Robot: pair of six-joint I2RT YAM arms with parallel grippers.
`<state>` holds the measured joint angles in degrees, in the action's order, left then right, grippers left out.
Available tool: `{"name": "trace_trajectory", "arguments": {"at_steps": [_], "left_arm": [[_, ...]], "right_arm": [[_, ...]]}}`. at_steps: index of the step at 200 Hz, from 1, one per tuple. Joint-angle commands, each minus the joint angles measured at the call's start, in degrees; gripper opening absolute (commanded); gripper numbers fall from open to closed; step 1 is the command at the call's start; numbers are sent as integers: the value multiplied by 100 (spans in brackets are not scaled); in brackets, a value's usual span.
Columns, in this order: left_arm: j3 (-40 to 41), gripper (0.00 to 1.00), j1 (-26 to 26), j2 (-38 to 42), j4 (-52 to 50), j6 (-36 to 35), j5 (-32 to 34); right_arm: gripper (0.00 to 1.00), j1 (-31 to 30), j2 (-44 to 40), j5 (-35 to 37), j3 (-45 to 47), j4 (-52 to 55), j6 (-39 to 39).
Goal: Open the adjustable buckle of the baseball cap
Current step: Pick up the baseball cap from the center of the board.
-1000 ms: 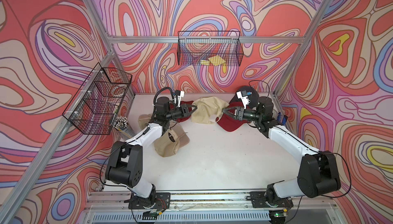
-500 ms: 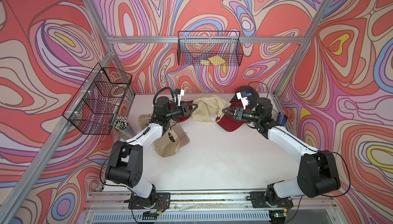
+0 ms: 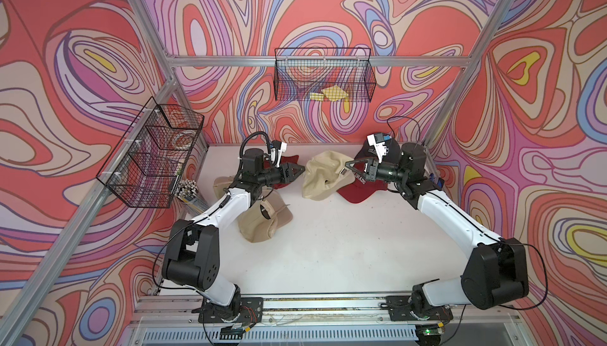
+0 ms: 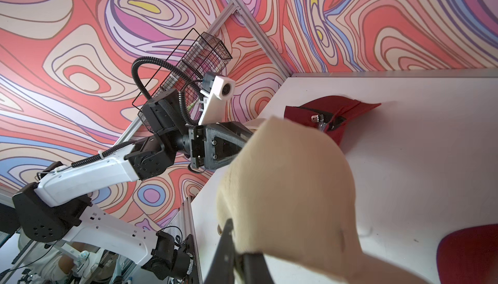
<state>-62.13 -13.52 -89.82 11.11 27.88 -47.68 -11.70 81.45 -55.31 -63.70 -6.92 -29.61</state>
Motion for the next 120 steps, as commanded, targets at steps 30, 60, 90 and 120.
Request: {"name": "trace_trajectory", "arguments": {"at_steps": [30,60,90,120], "left_arm": [[-361,53,-12,280,-751,-1024,117],[-525,62,-11,575,-1032,-1673,129],[-596,65,-15,907,-1190,-2303,61],[-399,67,-72,1035,-874,-2453,-275]], "right_arm": [[0,-27,291,-110,-738,836,706],[0,-30,388,117,-1020,1539,1320],[0,-38,457,13,-1190,1806,1575],[0,-97,496,-79,-1262,1841,1673]]}}
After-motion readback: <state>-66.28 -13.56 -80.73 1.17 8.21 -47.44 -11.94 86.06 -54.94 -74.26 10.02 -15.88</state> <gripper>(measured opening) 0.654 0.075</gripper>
